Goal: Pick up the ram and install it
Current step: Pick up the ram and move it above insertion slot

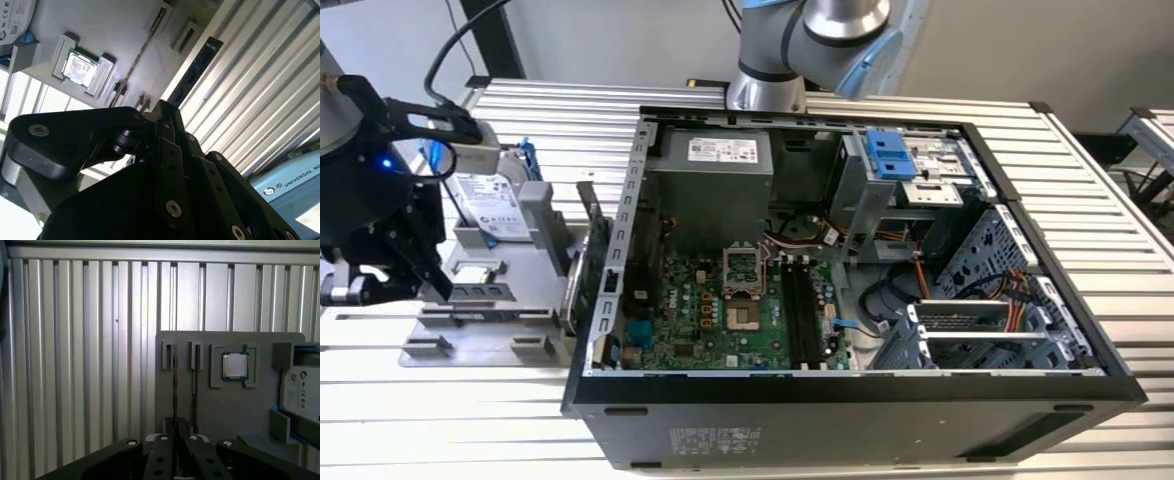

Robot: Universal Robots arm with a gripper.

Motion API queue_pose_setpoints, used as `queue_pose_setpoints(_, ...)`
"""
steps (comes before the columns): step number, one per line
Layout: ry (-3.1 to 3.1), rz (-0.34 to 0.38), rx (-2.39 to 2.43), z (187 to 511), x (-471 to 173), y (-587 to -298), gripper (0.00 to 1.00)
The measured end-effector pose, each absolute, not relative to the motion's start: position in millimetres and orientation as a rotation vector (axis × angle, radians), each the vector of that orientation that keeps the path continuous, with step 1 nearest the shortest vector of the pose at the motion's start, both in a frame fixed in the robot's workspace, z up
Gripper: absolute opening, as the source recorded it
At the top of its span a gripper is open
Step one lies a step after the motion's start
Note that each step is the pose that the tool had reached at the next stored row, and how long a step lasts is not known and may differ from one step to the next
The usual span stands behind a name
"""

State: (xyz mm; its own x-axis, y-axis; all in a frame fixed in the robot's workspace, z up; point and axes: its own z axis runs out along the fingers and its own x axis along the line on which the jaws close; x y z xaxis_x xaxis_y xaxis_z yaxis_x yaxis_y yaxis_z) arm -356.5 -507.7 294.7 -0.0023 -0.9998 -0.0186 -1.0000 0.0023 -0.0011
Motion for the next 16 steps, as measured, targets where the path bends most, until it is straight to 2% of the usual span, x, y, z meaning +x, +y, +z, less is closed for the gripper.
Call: queue_pose_setpoints(16,2.215,0.019,-2.208,319.8,-356.5,-507.8,0.0)
